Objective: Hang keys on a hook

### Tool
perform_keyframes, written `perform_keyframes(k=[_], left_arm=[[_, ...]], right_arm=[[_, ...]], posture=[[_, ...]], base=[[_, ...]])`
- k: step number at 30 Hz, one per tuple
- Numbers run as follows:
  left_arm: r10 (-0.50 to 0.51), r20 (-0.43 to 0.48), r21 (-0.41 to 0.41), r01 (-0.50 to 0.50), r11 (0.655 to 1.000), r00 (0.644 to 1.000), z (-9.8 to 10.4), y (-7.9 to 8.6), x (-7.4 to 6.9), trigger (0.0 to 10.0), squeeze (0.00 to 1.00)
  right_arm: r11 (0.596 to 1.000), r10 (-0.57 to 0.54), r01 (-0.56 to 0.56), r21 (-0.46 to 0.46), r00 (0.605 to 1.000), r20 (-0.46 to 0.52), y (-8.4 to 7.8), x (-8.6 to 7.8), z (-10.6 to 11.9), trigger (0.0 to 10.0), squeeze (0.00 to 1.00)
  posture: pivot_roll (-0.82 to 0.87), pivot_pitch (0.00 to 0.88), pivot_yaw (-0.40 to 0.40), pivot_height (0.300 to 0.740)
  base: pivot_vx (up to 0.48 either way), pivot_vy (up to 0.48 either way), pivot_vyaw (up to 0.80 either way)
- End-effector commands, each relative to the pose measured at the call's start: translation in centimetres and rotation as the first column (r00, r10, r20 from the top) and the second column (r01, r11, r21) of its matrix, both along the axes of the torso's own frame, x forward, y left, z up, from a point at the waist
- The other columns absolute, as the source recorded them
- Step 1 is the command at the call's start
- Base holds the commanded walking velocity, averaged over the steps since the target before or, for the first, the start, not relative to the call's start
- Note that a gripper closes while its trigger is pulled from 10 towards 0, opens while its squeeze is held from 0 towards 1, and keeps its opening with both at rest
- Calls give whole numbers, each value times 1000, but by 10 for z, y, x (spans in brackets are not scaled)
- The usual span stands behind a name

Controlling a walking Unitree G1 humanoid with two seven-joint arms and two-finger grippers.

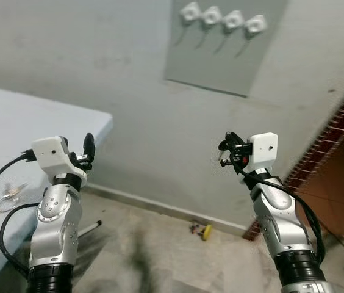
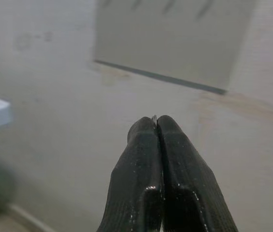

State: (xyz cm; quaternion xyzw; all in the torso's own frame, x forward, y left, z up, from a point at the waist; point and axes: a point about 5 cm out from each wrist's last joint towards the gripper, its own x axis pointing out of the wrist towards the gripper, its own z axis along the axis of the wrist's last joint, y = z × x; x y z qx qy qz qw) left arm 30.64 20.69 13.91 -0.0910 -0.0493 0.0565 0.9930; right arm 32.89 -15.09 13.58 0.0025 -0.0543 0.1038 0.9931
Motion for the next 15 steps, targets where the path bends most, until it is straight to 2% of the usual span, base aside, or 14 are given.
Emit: perform_keyframes(k=[1, 4, 6, 9, 12, 15], left_arm=[[0, -24, -1, 0, 1000, 1000, -2, -1, 1, 10000, 0], [-29, -43, -23, 28, 999, 999, -4, -3, 1, 10000, 0], [-34, -45, -19, 33, 999, 998, -3, -4, 1, 10000, 0], [-60, -23, -13, 60, 998, 998, 0, -5, 1, 10000, 0], [-73, -20, 2, 73, 997, 997, 2, -6, 1, 10000, 0], [-89, -14, 14, 90, 996, 996, 4, -7, 0, 10000, 0]], right_arm=[[999, -52, 52, 11, 998, -33, -4, 5, 2, 10000, 0], [996, -71, 75, 47, 995, -76, -3, 7, 1, 10000, 0], [997, -71, 71, 23, 997, -23, -4, 6, 5, 10000, 0], [999, -16, 15, 28, 1000, 6, -2, 2, 6, 10000, 0], [999, 10, -10, 31, 1000, 9, 1, 0, 6, 10000, 0], [999, 9, -10, 34, 1000, 10, 2, -1, 6, 10000, 0]], posture=[[-129, 0, -88, 724], [-131, 0, -89, 724], [-131, 0, -89, 724], [-131, 0, -89, 724], [-129, 0, -84, 724], [-129, 0, -84, 724]], base=[[0, 0, 0], [0, 0, 0], [0, 0, 0], [0, 0, 0], [0, 0, 0], [251, 0, 0]])
